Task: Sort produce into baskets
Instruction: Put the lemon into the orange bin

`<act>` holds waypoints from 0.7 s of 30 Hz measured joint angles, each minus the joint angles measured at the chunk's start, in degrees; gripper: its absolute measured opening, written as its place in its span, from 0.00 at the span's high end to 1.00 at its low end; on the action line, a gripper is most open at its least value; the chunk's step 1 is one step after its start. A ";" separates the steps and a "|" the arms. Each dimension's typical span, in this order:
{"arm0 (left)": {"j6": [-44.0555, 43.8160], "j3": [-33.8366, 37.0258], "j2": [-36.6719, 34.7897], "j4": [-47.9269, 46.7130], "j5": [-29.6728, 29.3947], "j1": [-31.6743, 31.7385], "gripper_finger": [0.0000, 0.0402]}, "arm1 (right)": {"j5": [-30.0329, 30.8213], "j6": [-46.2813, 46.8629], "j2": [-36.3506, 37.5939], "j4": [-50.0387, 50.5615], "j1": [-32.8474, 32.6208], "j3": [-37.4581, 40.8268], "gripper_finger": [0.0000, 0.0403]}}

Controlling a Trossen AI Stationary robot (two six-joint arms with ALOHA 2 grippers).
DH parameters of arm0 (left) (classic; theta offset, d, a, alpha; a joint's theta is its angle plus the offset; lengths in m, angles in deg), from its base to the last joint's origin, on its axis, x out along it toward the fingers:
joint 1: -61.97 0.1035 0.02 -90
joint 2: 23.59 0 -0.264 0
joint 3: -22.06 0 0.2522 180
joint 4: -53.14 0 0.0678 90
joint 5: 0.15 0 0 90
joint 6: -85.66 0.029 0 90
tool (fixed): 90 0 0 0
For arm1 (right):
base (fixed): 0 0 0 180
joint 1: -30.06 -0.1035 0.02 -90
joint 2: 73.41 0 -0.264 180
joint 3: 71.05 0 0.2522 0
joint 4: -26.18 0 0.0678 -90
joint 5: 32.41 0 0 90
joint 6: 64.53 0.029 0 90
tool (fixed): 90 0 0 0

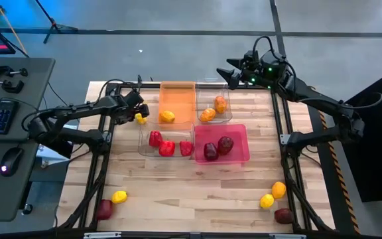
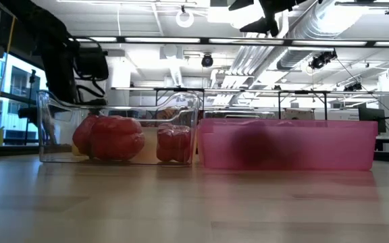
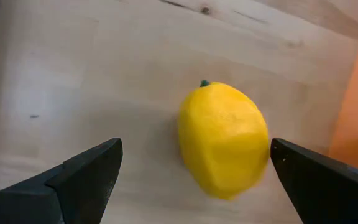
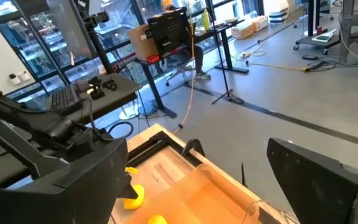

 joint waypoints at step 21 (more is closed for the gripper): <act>8.82 -3.48 3.47 9.12 -1.88 1.51 0.36 | 0.00 -1.97 0.00 2.44 0.00 0.00 0.07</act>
